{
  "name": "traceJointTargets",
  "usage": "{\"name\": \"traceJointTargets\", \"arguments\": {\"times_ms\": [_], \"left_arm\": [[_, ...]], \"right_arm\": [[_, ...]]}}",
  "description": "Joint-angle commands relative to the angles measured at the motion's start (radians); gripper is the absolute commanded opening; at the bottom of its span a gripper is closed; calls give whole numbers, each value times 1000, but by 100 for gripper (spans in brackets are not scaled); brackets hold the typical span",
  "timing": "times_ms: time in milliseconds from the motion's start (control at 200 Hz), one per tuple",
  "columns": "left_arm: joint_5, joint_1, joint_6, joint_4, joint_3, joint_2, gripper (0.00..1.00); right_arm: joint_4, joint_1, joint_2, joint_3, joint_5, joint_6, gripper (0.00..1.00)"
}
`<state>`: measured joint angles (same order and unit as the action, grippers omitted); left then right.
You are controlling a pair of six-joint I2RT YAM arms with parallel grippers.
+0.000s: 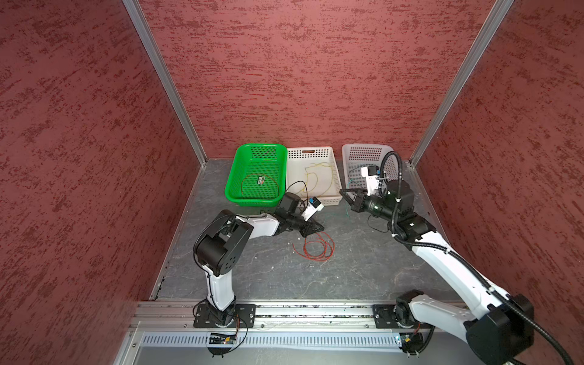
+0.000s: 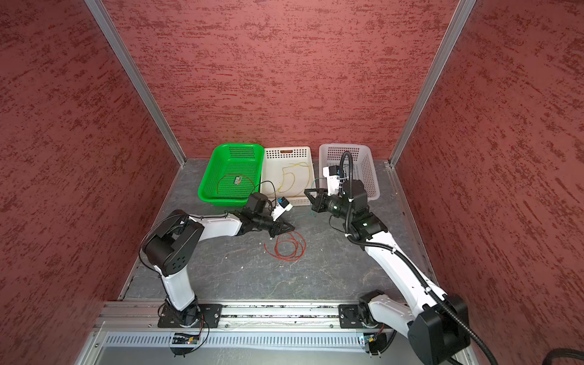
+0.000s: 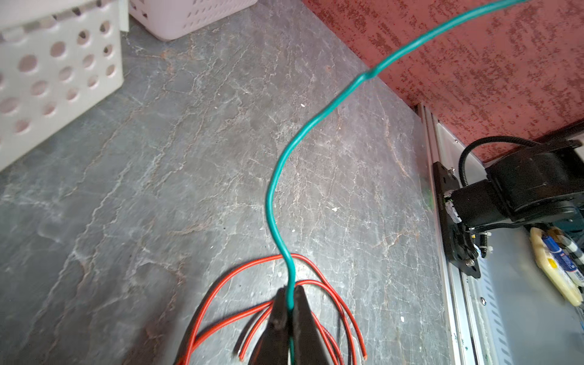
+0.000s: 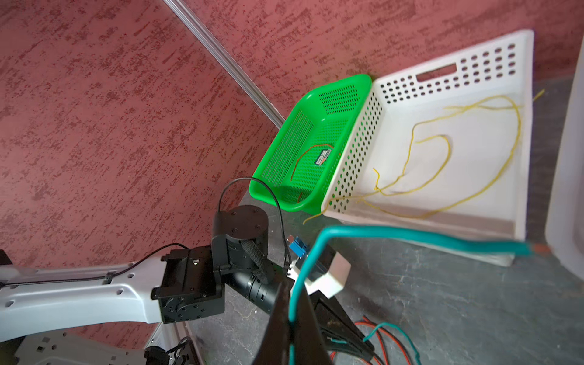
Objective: Untangle and sort cables by color
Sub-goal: Place the cable in the container.
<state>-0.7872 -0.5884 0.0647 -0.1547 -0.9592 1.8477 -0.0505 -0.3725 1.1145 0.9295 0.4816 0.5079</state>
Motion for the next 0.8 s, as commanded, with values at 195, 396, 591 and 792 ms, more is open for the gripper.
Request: {"name": "traceJointTargets", "arguments": {"times_ms": [195, 396, 591, 792], "left_arm": [[-73, -4, -10, -53, 61, -45, 0], [-123, -29, -21, -67, 86, -134, 28], [-108, -41, 12, 11, 112, -279, 45], [-36, -27, 36, 70, 161, -418, 65]], "right_arm": [[-113, 21, 38, 264, -190, -187, 0], [-169, 55, 158, 434, -302, -258, 0], [-166, 101, 266, 531, -373, -292, 0], [-200, 201, 448, 661, -379, -308, 0]]}}
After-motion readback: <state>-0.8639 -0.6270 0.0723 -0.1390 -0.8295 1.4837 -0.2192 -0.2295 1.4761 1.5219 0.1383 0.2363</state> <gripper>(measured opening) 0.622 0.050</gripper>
